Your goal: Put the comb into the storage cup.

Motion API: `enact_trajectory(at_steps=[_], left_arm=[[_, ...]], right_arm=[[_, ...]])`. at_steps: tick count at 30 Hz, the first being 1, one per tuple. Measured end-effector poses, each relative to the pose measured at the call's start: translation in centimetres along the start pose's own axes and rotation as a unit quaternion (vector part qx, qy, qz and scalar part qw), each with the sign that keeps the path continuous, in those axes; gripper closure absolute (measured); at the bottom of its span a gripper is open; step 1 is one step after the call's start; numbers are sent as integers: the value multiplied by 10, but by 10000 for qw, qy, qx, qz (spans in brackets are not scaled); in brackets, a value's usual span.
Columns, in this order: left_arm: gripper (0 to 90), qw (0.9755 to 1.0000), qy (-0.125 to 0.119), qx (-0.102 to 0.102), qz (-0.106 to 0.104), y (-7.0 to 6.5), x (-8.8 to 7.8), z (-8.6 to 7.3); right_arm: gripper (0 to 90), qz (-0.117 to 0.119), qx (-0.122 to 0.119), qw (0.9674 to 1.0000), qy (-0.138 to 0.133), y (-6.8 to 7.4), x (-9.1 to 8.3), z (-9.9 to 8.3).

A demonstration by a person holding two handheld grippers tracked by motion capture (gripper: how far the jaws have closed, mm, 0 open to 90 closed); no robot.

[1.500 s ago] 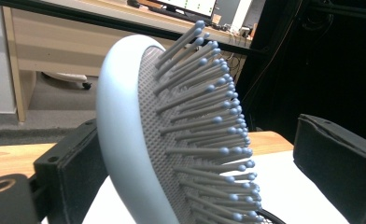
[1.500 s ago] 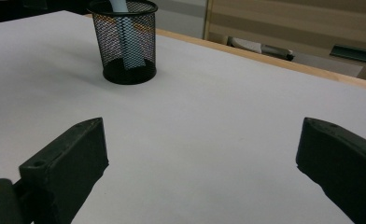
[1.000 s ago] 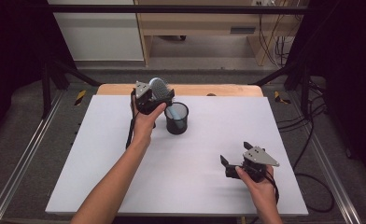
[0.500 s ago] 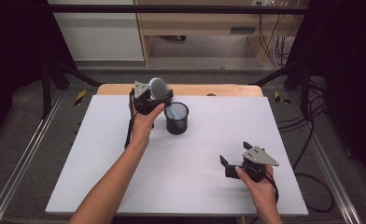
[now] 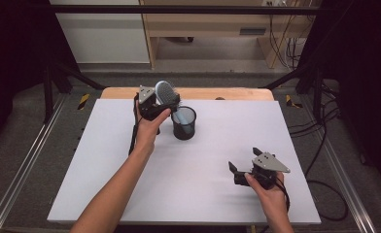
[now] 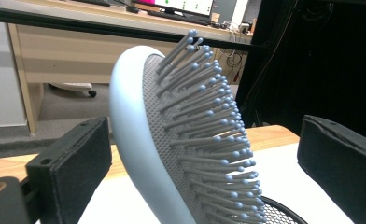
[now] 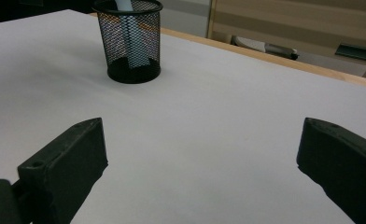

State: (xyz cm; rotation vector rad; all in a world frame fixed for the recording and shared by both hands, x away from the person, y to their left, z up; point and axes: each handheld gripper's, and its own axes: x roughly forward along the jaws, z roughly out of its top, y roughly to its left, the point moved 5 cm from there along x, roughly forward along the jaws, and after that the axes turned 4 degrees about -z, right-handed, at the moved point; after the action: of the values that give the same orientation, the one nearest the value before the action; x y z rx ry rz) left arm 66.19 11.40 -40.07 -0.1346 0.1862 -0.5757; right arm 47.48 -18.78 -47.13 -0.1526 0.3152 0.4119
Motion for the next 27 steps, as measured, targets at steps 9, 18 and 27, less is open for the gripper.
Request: enact_trajectory(at_steps=[9, 18, 27], left_arm=[[26, 10000, -27, 2, -19, -1, -1, 0], [26, 10000, -47, -4, -38, 0, -5, -1], [26, 9999, -38, -32, -109, -3, -10, -2]], right_arm=[[20, 6, 0, 10000, -7, -1, 0, 0], [20, 11, -20, 10000, 2, -1, -1, 0], [20, 15, -18, 10000, 2, 1, -1, 0]])
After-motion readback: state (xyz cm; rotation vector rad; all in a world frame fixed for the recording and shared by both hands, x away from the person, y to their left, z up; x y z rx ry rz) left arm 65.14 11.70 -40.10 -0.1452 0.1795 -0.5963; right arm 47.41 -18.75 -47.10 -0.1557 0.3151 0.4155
